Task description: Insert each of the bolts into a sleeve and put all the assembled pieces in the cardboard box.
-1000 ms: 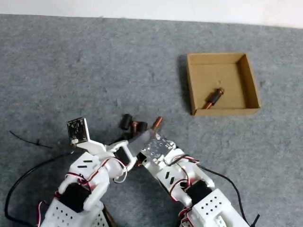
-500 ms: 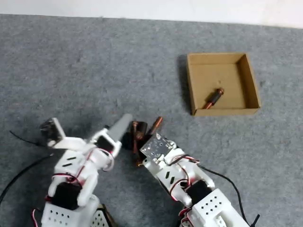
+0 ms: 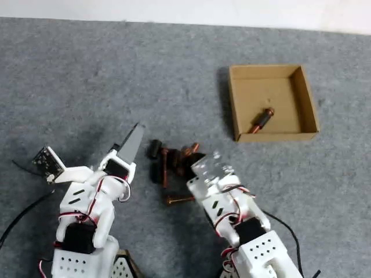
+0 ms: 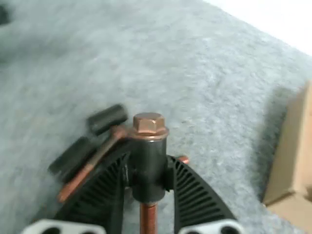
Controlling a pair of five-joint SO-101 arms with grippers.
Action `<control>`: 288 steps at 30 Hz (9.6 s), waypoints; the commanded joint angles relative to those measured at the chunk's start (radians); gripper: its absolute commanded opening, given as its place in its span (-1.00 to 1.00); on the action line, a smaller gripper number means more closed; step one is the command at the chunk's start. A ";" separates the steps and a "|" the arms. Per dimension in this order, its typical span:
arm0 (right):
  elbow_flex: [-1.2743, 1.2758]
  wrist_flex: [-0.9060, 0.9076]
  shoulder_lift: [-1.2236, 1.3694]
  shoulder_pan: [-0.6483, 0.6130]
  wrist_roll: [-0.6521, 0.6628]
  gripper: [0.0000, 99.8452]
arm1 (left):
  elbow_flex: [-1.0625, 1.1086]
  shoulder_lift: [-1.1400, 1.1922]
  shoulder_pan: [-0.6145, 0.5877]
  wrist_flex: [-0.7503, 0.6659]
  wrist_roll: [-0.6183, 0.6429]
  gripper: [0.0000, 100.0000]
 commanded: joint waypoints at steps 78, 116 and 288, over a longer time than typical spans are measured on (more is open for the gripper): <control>-1.333 -0.005 1.607 0.541 -0.301 -0.59 | 0.064 -0.018 -0.031 -0.080 -0.694 -0.99; -0.619 0.053 0.783 -0.064 -0.304 -0.59 | 0.056 -0.018 -0.104 -0.080 -0.694 -0.99; -0.423 0.501 0.742 0.107 -0.373 -0.71 | 0.065 -0.018 -0.104 -0.101 -0.695 -0.99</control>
